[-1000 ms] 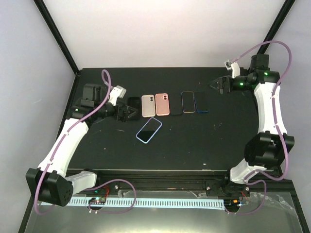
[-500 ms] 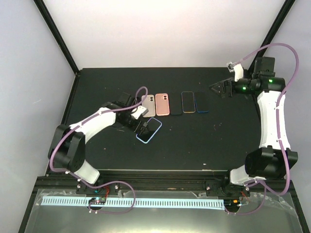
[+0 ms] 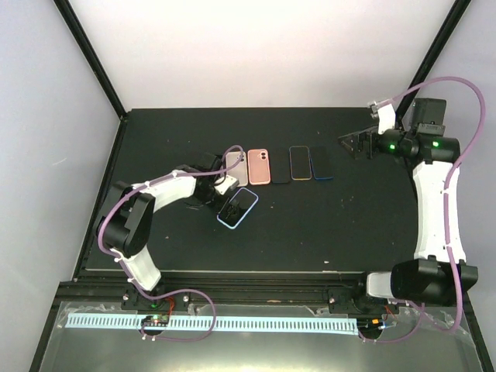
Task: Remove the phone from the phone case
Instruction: Pick up the phone at the center of the board.
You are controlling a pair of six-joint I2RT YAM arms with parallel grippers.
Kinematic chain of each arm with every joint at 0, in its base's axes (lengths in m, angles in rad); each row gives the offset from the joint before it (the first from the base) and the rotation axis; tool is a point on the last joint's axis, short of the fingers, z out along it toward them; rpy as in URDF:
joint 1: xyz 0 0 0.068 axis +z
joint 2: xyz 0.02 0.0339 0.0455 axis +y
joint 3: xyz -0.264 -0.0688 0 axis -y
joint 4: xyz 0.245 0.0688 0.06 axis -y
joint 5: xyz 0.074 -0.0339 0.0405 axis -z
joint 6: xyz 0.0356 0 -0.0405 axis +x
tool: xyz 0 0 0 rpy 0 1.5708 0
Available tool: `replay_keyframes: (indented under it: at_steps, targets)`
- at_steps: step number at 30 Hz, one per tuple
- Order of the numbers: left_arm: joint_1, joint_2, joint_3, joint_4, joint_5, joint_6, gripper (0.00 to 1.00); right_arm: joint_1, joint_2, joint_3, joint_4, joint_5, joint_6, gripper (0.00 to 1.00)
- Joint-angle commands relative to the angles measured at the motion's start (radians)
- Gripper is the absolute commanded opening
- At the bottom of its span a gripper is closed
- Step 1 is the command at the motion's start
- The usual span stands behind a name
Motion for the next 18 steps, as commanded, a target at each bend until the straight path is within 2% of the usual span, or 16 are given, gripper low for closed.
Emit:
replay_keyframes:
  at_steps: [1,10,18]
  targets:
    - [-0.020,-0.015,-0.040,0.083,0.034,-0.014,0.99,-0.007,-0.045,-0.046,-0.017,0.038,0.012,1.00]
    - [-0.101,0.012,-0.030,0.116,-0.042,-0.010,0.99,-0.006,-0.158,-0.188,0.071,0.082,0.066,1.00]
    - [-0.191,0.082,0.016,0.120,-0.197,-0.014,0.99,-0.005,-0.217,-0.254,0.109,0.113,0.091,1.00]
